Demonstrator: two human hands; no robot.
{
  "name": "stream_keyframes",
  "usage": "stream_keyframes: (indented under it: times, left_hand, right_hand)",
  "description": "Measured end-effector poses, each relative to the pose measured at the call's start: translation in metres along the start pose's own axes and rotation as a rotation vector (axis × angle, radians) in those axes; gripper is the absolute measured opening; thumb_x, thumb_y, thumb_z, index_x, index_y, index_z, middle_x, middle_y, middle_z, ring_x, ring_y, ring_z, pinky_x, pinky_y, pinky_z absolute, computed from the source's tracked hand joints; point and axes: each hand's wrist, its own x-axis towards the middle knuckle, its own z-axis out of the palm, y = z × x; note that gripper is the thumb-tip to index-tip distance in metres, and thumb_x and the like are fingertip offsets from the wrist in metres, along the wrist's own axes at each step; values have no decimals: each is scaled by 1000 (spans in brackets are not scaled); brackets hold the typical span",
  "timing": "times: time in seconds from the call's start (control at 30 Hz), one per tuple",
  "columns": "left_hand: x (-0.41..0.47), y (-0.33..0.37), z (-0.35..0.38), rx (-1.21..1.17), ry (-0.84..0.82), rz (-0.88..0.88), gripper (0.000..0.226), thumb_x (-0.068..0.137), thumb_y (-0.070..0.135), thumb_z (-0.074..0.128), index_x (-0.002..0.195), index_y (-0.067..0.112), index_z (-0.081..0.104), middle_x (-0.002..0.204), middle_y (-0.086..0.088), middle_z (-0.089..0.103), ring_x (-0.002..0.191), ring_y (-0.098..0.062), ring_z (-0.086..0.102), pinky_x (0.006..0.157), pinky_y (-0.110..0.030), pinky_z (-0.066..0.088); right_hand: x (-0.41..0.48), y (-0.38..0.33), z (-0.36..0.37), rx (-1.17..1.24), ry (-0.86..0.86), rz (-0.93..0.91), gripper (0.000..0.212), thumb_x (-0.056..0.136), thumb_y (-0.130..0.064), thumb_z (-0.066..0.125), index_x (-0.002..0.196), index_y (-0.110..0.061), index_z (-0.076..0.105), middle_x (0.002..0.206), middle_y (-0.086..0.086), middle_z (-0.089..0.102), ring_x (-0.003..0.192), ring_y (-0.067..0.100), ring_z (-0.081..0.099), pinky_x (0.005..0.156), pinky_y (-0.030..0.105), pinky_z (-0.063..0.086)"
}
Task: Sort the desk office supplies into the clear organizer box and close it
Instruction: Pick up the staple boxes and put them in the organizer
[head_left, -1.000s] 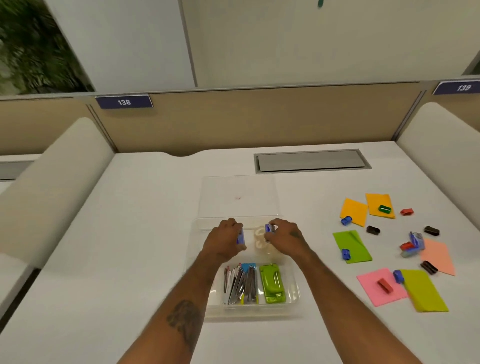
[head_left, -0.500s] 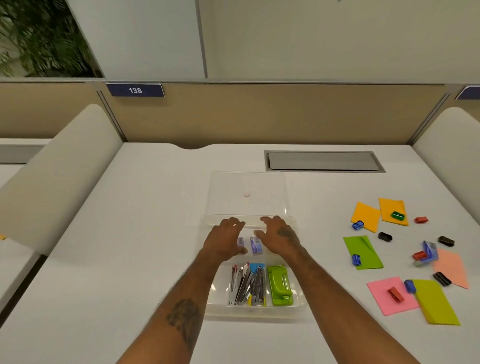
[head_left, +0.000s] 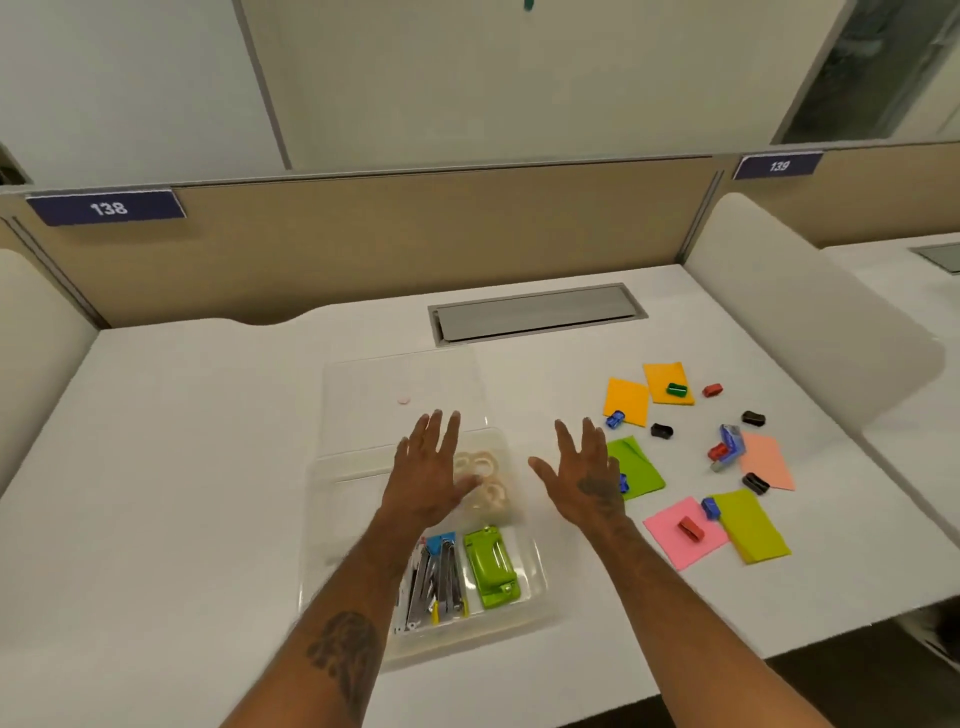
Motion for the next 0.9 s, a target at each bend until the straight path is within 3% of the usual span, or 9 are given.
stream_keyframes:
  times: [0.13, 0.27, 0.43, 0.57, 0.7, 0.9]
  left_hand:
    - [26, 48, 9, -22, -14, 93, 91, 91, 65, 41, 154, 25, -11, 164, -6, -7, 151, -24, -7, 121, -47, 10]
    - [56, 95, 25, -14, -50, 162, 90, 92, 63, 42, 154, 24, -12, 163, -6, -9, 151, -24, -9, 122, -45, 8]
    - [95, 163, 53, -24, -105, 236, 89, 92, 63, 43, 154, 25, -7, 164, -4, -8, 151, -24, -7, 122, -43, 9]
    - [123, 222, 74, 11, -125, 296, 82, 91, 61, 47, 155, 23, 11, 163, -5, 9, 149, -24, 9, 117, -41, 22]
    - [144, 274, 89, -34, -156, 312, 69, 90, 55, 53, 148, 24, 31, 150, -5, 32, 136, -24, 33, 102, -39, 40]
    - [161, 330, 111, -37, -275, 358, 56, 92, 45, 57, 140, 21, 41, 136, -6, 44, 121, -26, 48, 89, -41, 49]
  right_hand:
    - [-2, 56, -8, 32, 66, 155, 72, 91, -62, 33, 151, -25, 20, 160, 15, 11, 147, 33, 12, 111, 54, 26]
    - [8, 111, -18, 4, 45, 266, 71, 93, -63, 29, 152, -28, 10, 161, 12, 6, 148, 31, 6, 114, 54, 20]
    - [29, 184, -35, 8, 78, 302, 68, 95, -56, 36, 152, -24, 18, 159, 16, 11, 147, 31, 11, 111, 52, 25]
    - [52, 239, -45, 61, 49, 325, 62, 97, -47, 41, 150, -21, 23, 158, 18, 15, 145, 34, 17, 110, 48, 31]
    - [74, 282, -48, 87, 15, 309, 54, 100, -39, 39, 149, -21, 24, 154, 14, 24, 137, 31, 31, 102, 41, 41]
    - [107, 316, -49, 67, -72, 290, 42, 99, -32, 43, 138, -17, 40, 131, 11, 48, 116, 24, 50, 90, 31, 46]
